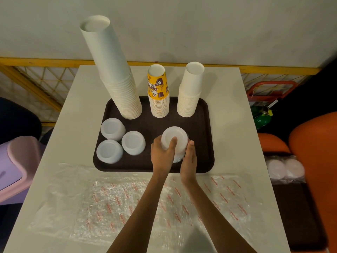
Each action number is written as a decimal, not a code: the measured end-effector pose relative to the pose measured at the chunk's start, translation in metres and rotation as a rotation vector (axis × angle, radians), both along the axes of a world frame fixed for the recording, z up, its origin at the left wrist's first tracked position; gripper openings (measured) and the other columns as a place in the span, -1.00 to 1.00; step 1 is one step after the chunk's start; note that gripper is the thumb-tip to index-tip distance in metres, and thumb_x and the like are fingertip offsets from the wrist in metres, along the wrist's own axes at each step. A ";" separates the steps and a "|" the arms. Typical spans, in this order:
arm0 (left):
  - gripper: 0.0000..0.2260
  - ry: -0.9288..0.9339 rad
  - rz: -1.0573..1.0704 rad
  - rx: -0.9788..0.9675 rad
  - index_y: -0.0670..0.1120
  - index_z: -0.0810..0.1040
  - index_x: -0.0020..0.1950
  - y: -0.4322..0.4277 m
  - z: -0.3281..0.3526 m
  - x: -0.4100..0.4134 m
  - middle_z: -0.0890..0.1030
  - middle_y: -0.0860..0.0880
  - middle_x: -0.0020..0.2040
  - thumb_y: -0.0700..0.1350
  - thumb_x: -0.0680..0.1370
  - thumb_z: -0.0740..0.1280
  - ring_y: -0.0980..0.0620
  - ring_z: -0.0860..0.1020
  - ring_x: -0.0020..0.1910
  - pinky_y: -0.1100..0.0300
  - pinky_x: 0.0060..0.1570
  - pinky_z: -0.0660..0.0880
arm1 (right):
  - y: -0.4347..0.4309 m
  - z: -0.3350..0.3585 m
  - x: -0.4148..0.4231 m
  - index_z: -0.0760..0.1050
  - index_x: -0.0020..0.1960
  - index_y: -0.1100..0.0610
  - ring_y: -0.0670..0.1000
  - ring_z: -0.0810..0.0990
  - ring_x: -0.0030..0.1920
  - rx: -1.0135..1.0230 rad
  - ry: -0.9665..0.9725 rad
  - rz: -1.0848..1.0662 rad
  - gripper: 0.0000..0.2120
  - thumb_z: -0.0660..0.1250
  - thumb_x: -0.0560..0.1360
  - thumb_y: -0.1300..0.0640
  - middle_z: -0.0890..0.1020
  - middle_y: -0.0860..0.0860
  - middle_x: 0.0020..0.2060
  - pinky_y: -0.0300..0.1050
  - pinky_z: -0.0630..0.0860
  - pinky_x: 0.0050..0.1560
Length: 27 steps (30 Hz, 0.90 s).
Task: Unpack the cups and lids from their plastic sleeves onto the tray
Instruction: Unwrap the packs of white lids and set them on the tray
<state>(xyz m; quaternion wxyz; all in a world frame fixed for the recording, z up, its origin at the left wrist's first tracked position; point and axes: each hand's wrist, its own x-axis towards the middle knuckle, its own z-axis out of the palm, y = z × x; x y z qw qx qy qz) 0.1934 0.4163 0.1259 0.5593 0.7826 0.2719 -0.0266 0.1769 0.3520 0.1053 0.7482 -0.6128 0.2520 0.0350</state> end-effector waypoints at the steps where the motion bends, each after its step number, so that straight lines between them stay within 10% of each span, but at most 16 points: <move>1: -0.52 0.017 -0.015 -0.019 -0.07 0.34 0.37 0.001 -0.001 0.000 0.48 -0.07 0.26 0.08 0.52 0.34 -0.07 0.49 0.18 -0.03 0.20 0.50 | 0.000 -0.004 0.001 0.30 0.42 0.07 0.01 0.51 0.16 0.023 0.012 0.010 -0.59 -0.02 0.64 -0.03 0.49 0.03 0.22 -0.44 0.52 -0.14; 9: -0.49 0.315 -0.129 -0.464 0.01 0.20 0.41 0.016 0.003 0.009 0.39 -0.06 0.28 0.14 0.54 0.29 -0.06 0.42 0.23 0.03 0.24 0.45 | -0.017 -0.020 0.004 0.25 0.44 0.06 -0.06 0.40 0.24 0.012 0.062 0.181 -0.61 -0.04 0.65 0.02 0.43 0.01 0.29 -0.55 0.45 -0.09; 12: -0.62 0.383 -0.223 -0.466 -0.02 0.22 0.35 0.020 0.004 0.015 0.38 -0.03 0.19 0.06 0.60 0.21 0.00 0.39 0.14 0.14 0.09 0.35 | -0.023 -0.026 0.005 0.29 0.40 0.03 0.02 0.40 0.33 -0.147 0.028 0.221 -0.67 0.08 0.65 0.09 0.43 0.03 0.34 -0.26 0.45 0.24; 18: -0.44 0.478 -0.280 -0.404 -0.06 0.17 0.46 0.019 0.007 0.031 0.37 -0.11 0.37 0.16 0.56 0.23 -0.03 0.38 0.14 0.11 0.10 0.29 | -0.014 -0.019 0.002 0.22 0.45 0.16 -0.05 0.37 0.30 -0.693 -0.218 0.194 -0.15 0.40 0.31 -0.21 0.41 0.09 0.36 -0.23 0.37 0.21; 24: -0.53 0.471 -0.365 -0.354 -0.09 0.23 0.42 0.027 0.016 0.034 0.42 -0.08 0.26 0.10 0.59 0.21 0.03 0.37 0.09 0.18 0.05 0.29 | -0.002 0.008 0.011 0.22 0.43 -0.01 -0.19 0.52 0.14 -0.468 -0.181 0.226 -0.25 0.53 0.36 0.11 0.49 -0.18 0.20 -0.15 0.50 0.21; 27: -0.62 0.411 -0.374 -0.307 -0.09 0.33 0.33 0.032 0.024 0.035 0.44 -0.03 0.12 0.07 0.59 0.22 0.09 0.40 0.00 0.25 -0.05 0.35 | -0.002 0.007 0.020 0.24 0.42 0.18 -0.10 0.40 0.24 -0.529 -0.172 0.190 -0.31 0.49 0.40 0.17 0.45 0.07 0.30 -0.11 0.38 0.35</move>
